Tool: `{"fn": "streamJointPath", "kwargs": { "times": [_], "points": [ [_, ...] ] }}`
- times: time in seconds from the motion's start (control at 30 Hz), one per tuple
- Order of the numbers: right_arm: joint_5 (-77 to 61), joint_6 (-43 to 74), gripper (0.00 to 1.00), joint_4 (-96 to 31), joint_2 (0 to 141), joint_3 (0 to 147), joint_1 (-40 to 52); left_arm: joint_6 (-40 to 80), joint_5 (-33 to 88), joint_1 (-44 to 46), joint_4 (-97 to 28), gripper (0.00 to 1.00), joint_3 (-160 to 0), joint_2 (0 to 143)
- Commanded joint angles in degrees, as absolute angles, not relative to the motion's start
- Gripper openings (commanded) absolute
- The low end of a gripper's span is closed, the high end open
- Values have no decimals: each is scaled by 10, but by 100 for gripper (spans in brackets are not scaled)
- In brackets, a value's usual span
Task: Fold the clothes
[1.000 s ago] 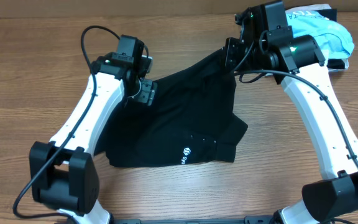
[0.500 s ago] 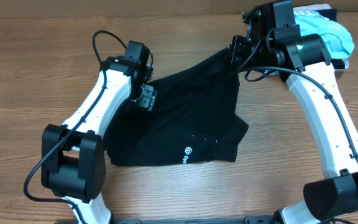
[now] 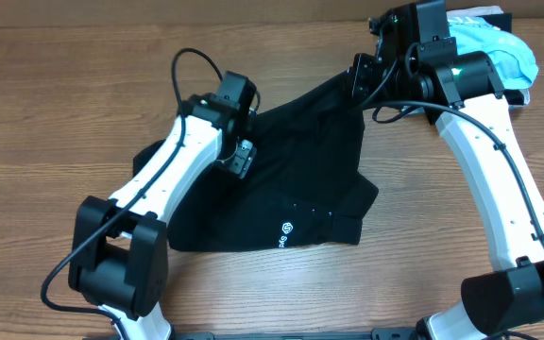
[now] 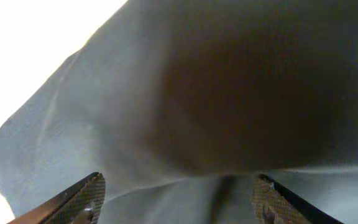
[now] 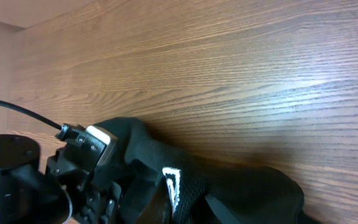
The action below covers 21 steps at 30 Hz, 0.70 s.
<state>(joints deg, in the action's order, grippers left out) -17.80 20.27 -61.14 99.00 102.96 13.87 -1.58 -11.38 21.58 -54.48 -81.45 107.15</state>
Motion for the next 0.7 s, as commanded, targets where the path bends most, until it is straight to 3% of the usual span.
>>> {"fn": "streamJointPath", "kwargs": {
  "times": [0.0,0.67],
  "points": [
    [-181,196,4,-612,984,1040,134,15,-190,202,-526,77,-795,1075],
    [-181,194,4,-611,984,1040,134,18,-184,190,-445,76,-721,1076]
  ]
}}
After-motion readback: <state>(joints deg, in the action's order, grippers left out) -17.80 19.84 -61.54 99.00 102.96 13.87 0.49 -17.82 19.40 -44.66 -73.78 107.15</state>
